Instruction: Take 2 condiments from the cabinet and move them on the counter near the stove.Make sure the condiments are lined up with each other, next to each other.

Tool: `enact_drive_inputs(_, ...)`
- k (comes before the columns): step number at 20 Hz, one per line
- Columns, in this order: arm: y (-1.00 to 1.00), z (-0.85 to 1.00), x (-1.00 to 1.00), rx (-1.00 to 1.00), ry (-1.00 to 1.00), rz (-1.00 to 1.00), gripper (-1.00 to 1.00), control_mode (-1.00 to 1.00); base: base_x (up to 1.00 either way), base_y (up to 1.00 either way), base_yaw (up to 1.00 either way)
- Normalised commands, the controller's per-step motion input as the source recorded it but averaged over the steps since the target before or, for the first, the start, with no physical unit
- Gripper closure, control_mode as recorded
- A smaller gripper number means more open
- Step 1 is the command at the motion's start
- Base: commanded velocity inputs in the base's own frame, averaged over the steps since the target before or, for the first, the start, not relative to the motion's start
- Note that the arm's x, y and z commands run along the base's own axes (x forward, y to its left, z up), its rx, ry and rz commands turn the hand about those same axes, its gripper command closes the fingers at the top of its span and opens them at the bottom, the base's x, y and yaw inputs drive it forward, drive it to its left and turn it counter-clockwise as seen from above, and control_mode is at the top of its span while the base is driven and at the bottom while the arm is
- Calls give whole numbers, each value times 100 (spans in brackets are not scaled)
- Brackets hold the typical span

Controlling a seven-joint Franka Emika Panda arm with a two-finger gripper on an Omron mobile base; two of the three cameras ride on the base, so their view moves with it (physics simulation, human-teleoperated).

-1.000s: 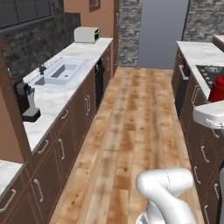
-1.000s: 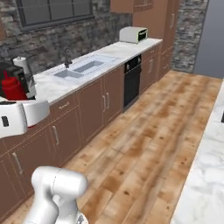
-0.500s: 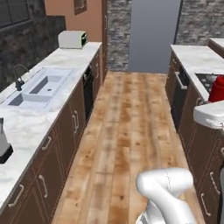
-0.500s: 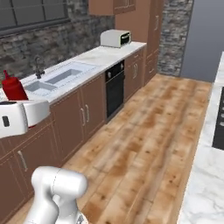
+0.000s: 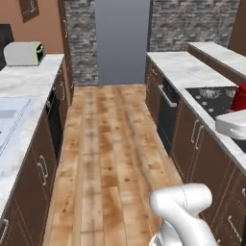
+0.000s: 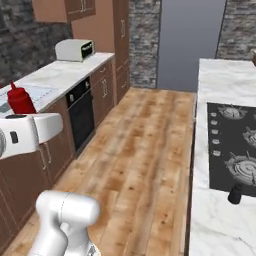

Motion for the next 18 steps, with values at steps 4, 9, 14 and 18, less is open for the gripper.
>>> enact_drive_inputs(4,0,0,0,0,0,0,100,100,62,34,-62)
enact_drive_inputs(9,0,0,0,0,0,0,100,100,3,40,-63)
enact_drive_inputs(14,0,0,0,0,0,0,100,100,-12,43,-73)
enact_drive_inputs(18,0,0,0,0,0,0,100,100,-6,46,-75)
